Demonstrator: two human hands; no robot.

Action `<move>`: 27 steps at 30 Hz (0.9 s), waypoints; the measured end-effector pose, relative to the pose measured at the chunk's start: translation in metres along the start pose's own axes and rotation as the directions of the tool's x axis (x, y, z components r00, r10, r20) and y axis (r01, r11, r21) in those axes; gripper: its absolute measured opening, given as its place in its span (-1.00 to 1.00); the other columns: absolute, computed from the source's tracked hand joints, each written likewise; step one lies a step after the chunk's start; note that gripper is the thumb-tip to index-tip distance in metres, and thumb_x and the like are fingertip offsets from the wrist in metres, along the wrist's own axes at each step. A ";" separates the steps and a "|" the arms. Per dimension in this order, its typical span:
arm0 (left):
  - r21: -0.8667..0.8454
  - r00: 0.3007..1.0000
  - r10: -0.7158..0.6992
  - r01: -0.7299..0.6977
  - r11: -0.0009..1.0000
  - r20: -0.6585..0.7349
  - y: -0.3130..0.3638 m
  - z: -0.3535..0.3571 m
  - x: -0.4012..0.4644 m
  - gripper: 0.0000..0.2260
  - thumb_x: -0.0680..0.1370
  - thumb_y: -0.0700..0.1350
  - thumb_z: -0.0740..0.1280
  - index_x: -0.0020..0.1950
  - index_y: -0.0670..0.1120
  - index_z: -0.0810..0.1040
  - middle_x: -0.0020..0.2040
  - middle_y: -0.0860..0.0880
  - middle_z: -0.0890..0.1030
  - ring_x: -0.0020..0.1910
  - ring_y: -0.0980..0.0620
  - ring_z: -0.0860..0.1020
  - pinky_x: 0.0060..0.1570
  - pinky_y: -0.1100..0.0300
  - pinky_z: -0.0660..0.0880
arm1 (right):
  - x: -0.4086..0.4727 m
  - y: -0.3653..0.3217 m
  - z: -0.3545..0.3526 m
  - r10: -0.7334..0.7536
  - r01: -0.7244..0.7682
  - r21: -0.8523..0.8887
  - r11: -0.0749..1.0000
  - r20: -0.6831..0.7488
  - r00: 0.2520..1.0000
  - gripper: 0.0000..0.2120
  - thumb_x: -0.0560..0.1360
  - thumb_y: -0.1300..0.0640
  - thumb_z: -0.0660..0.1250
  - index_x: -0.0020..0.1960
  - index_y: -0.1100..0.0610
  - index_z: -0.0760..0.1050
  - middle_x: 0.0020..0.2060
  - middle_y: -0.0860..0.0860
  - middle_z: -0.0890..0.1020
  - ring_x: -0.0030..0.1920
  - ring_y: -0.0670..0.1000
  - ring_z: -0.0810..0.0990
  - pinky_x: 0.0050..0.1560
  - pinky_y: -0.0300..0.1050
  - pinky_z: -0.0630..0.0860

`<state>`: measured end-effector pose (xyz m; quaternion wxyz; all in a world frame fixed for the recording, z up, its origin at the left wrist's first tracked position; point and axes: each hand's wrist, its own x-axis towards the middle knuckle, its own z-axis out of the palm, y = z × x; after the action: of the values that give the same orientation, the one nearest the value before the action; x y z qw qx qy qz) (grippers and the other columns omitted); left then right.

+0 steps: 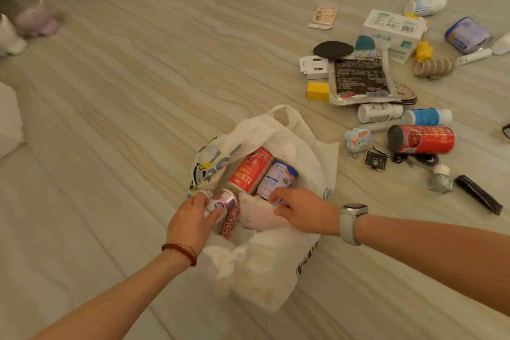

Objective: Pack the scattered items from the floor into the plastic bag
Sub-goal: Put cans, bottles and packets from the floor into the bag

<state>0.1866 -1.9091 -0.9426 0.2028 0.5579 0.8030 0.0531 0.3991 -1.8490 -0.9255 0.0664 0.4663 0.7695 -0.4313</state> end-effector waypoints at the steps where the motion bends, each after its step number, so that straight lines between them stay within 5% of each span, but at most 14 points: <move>1: -0.023 1.000 -0.021 0.021 1.000 0.000 0.000 -0.002 0.001 -0.68 0.48 0.04 0.32 0.05 -0.20 0.47 0.04 -0.19 0.56 0.01 -0.18 0.53 -0.05 0.04 0.45 | 0.003 0.000 0.004 -0.016 0.016 0.004 1.000 -0.005 1.000 -0.69 0.54 0.15 0.20 0.27 0.15 0.39 0.12 0.17 0.57 0.13 0.15 0.51 0.02 -0.14 0.38; 4: 0.004 1.000 -0.009 0.009 1.000 0.016 0.004 -0.001 0.001 -0.67 0.50 0.08 0.27 0.11 -0.14 0.48 0.07 -0.16 0.58 0.07 -0.17 0.51 -0.05 0.04 0.46 | 0.011 0.002 0.004 -0.079 0.064 -0.160 0.985 -0.085 0.993 -0.63 0.54 0.15 0.19 0.35 0.13 0.33 0.26 0.13 0.43 0.28 0.14 0.39 0.27 -0.03 0.33; 10: 0.023 0.940 0.320 -0.319 0.947 -0.115 0.045 -0.011 0.018 -0.65 0.44 0.08 0.15 0.03 -0.11 0.55 0.10 -0.13 0.57 0.10 -0.17 0.51 0.01 -0.06 0.45 | -0.006 0.035 -0.029 -0.251 0.143 -0.314 0.939 -0.338 0.907 -0.64 0.49 0.17 0.07 0.21 0.19 0.46 0.13 0.15 0.56 0.12 0.19 0.51 0.09 0.03 0.48; 16: -0.024 0.850 0.519 -0.523 0.852 -0.092 0.156 -0.007 0.042 -0.58 0.45 0.10 0.04 0.19 -0.05 0.46 0.18 -0.04 0.49 0.19 -0.08 0.43 0.13 0.03 0.35 | -0.039 0.118 -0.078 -0.028 -0.155 -0.292 0.944 -0.537 0.843 -0.65 0.42 0.20 0.15 0.18 0.20 0.45 0.10 0.18 0.56 0.11 0.25 0.54 0.05 0.12 0.50; 19: 0.010 0.813 0.580 -0.581 0.814 0.044 0.213 0.020 0.056 -0.64 0.54 0.03 0.13 0.31 -0.03 0.32 0.29 -0.01 0.38 0.29 -0.04 0.32 0.19 0.07 0.28 | -0.056 0.171 -0.110 0.144 -0.370 -0.255 0.893 -0.618 0.773 -0.51 0.44 0.23 0.25 0.35 0.16 0.29 0.32 0.13 0.40 0.33 0.17 0.35 0.30 0.08 0.31; 24: 0.154 0.682 0.665 -0.724 0.672 0.305 0.270 0.091 0.059 -0.58 0.53 -0.07 0.16 0.38 -0.09 0.22 0.42 -0.07 0.23 0.38 -0.07 0.20 0.23 -0.01 0.30 | -0.063 0.239 -0.136 0.370 -0.526 -0.227 0.820 -0.492 0.788 -0.25 0.49 0.05 0.25 0.50 0.07 -0.16 0.52 0.02 -0.01 0.52 0.06 -0.06 0.47 0.16 -0.05; 27: 0.253 0.654 0.698 -0.757 0.603 0.291 0.284 0.126 0.065 -0.53 0.48 -0.12 0.25 0.38 -0.12 0.26 0.46 -0.11 0.23 0.44 -0.12 0.19 0.23 -0.06 0.33 | -0.055 0.253 -0.132 0.328 -0.520 -0.288 0.804 -0.515 0.792 -0.23 0.45 -0.01 0.29 0.49 0.07 -0.08 0.44 0.11 0.20 0.46 0.15 0.13 0.42 0.21 0.07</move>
<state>0.4640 -1.7615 -0.9864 0.1246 0.8656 0.4814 -0.0588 0.6655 -1.7401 -0.9688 0.0850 0.6905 0.7093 -0.1135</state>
